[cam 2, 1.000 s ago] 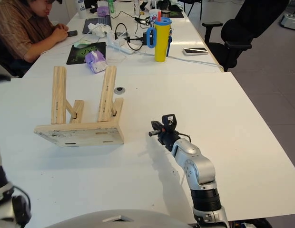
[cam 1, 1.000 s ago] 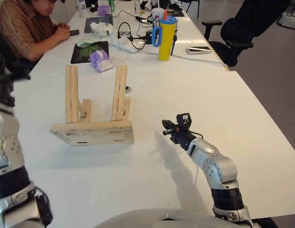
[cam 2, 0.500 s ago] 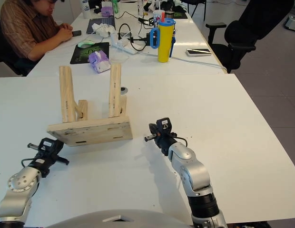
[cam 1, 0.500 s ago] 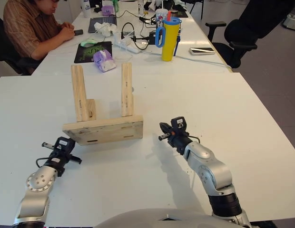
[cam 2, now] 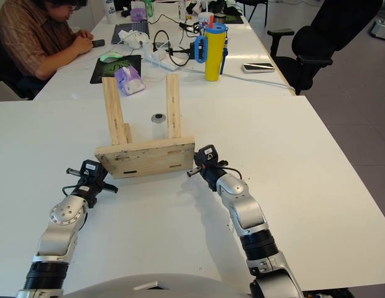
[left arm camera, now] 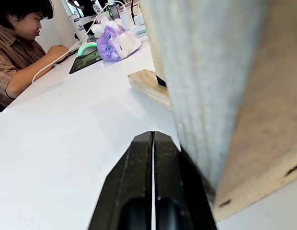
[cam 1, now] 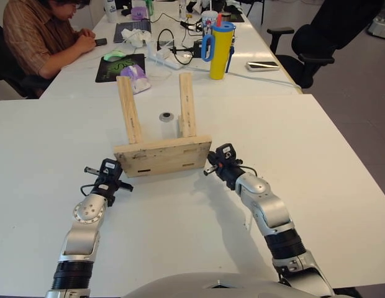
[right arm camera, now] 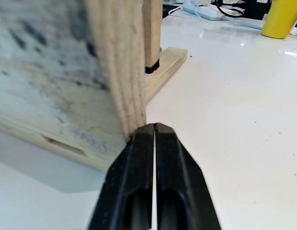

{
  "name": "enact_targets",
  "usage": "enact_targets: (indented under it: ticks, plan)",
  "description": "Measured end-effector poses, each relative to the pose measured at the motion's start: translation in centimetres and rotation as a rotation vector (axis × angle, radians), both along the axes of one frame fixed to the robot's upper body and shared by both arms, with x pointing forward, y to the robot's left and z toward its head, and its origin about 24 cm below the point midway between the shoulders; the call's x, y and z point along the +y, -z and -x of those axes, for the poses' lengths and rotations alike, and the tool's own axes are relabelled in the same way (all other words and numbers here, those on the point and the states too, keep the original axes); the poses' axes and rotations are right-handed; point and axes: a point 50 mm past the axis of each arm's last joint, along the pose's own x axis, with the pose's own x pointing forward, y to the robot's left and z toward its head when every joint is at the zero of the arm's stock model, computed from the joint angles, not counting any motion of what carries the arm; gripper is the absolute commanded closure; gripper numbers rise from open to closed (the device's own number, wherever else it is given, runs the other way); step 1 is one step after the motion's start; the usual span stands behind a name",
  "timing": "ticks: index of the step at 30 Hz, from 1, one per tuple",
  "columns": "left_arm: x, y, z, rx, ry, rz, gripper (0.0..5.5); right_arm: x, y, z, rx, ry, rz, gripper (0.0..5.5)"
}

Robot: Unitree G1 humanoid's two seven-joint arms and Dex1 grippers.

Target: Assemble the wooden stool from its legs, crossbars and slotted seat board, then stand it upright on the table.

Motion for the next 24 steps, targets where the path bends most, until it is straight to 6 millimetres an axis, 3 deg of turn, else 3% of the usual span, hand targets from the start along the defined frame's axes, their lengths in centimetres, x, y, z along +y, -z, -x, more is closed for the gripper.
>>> enact_targets:
  ticks: [9, 15, 19, 24]
  plan:
    - [0.0, 0.2, -0.6, 0.015, 0.012, -0.009, 5.46, -0.6, -0.3, 0.0, 0.031, -0.012, -0.017, 5.50]
    - [0.0, 0.2, -0.3, 0.029, 0.043, 0.011, 5.46, -1.5, -0.4, 2.2, 0.059, -0.026, -0.002, 5.50]
    - [0.3, 0.8, 0.1, 0.051, -0.013, -0.017, 5.46, -2.0, 1.1, 2.5, 0.087, 0.026, 0.085, 5.50]
    - [2.1, 1.6, 1.0, 0.096, -0.110, -0.090, 5.46, -3.6, 2.3, 2.1, 0.112, 0.127, 0.152, 5.50]
